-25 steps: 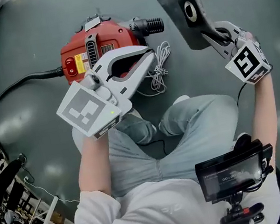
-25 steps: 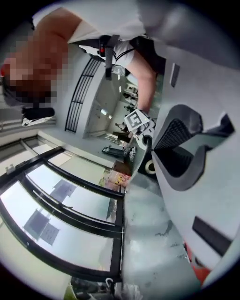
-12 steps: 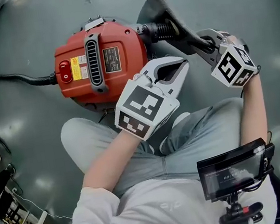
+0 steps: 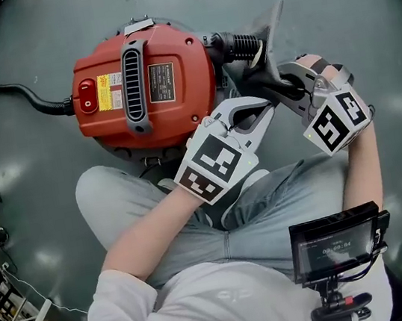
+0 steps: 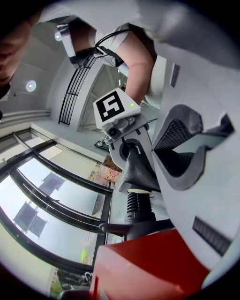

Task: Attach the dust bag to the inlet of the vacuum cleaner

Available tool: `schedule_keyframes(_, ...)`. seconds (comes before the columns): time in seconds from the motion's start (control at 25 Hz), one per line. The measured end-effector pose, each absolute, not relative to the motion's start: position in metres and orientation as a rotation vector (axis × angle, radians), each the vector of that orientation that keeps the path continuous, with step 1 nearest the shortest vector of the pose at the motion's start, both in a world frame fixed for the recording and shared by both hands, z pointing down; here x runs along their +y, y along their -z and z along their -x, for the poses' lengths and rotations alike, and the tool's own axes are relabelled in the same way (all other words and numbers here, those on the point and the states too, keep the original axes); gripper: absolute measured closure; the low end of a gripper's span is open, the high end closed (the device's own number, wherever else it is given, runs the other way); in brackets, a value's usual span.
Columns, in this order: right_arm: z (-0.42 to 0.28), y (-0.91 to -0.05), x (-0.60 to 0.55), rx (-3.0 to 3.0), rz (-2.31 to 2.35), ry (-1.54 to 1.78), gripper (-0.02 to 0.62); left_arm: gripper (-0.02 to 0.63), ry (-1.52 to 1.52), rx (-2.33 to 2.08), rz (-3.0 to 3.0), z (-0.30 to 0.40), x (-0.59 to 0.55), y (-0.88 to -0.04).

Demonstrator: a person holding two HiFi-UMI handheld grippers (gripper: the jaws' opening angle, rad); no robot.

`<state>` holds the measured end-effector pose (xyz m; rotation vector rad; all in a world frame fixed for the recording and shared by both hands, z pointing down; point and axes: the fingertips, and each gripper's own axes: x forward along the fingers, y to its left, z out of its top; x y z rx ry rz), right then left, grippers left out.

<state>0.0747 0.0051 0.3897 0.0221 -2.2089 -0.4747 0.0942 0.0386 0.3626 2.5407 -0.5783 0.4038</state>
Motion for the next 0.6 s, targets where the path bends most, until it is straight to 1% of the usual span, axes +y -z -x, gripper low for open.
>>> schedule_keyframes(0.12,-0.068,-0.387,0.003,-2.252,-0.022,0.425,0.578,0.598,-0.335,-0.571,-2.53,-0.094,0.037,-0.354)
schedule_keyframes(0.32,-0.093,-0.364,0.002,-2.337,-0.06,0.346,0.578,0.598,-0.239,-0.638,-2.538,-0.09,0.027,-0.336)
schedule_keyframes(0.48,-0.099,-0.351,-0.002,-2.514,-0.17,0.128,0.578,0.597,-0.248,-0.756,-2.572,-0.086,0.017,-0.34)
schedule_keyframes(0.6,-0.105,-0.359,0.002,-2.427,-0.17,0.176,0.578,0.597,-0.275,-0.793,-2.616,-0.085,0.02,-0.34)
